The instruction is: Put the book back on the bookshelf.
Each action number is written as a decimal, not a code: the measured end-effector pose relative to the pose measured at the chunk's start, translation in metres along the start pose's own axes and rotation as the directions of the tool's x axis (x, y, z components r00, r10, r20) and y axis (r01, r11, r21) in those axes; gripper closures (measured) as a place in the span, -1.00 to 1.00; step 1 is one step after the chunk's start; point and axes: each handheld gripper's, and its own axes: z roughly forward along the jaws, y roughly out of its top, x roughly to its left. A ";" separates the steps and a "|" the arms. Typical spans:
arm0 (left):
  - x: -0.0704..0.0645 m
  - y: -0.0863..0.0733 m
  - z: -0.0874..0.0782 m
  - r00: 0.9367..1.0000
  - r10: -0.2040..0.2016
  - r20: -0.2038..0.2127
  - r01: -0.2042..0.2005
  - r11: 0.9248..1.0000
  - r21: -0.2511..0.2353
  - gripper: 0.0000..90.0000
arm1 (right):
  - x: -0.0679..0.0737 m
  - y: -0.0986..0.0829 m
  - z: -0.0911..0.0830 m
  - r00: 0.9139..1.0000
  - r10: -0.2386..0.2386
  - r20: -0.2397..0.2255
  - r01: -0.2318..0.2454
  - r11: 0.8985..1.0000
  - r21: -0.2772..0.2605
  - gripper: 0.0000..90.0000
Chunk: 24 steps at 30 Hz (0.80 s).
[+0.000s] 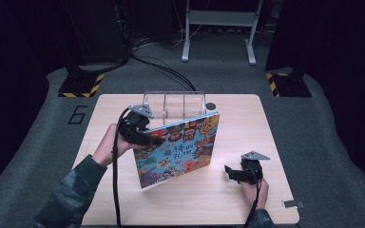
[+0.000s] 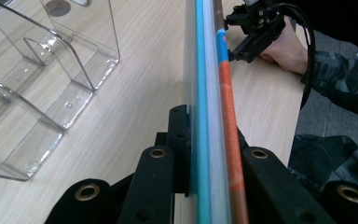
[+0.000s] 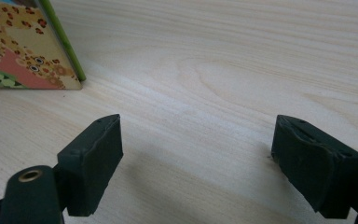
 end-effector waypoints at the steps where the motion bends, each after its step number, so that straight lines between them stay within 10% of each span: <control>1: 0.001 0.003 -0.001 1.000 0.013 -0.004 -0.013 1.000 0.009 0.79 | 0.000 0.000 0.000 1.000 0.000 -0.001 0.000 1.000 0.001 -0.65; 24: 0.012 0.029 -0.033 0.994 0.011 -0.109 -0.001 0.995 0.096 0.79 | 0.000 0.000 0.000 1.000 0.001 0.003 -0.001 1.000 0.003 -0.62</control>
